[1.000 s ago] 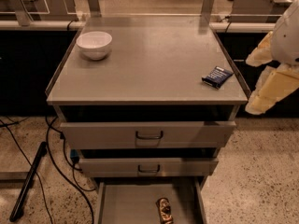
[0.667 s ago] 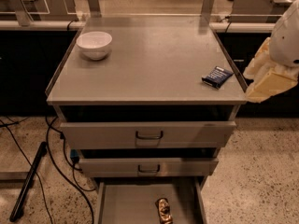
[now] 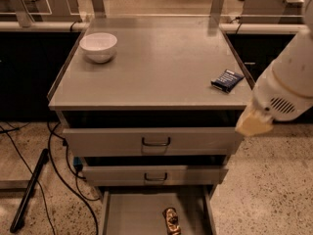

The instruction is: Pick orange can from bottom drawer and place on counter

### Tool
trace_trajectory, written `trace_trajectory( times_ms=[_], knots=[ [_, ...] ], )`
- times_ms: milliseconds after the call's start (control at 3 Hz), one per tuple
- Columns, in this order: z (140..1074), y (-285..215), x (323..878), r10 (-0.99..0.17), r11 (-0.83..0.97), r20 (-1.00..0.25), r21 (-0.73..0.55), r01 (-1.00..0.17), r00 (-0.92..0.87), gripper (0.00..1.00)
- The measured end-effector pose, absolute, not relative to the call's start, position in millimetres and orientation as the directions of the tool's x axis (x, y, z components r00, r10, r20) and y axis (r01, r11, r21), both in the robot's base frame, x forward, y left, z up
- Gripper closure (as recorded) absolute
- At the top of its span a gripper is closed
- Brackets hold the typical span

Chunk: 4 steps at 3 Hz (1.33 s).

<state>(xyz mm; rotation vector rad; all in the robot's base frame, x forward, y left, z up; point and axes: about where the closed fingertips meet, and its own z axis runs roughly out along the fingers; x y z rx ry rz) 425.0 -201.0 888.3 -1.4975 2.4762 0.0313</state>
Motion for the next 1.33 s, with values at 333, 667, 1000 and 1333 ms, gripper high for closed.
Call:
trace_trajectory(
  times_ms=[333, 667, 1000, 1333],
  knots=[
    [831.4, -192.1, 408.0, -0.790, 0.593, -0.197, -0.005, -0.805, -0.580, 1.00],
    [831.2, -192.2, 407.9, -0.790, 0.593, -0.197, -0.006, -0.805, -0.580, 1.00],
    [804.2, -197.9, 405.9, -0.780, 0.606, -0.207, -0.009, -0.796, -0.591, 1.00],
    [762.0, -203.5, 406.2, -0.768, 0.618, -0.244, -0.034, -0.786, -0.593, 1.00]
  ],
)
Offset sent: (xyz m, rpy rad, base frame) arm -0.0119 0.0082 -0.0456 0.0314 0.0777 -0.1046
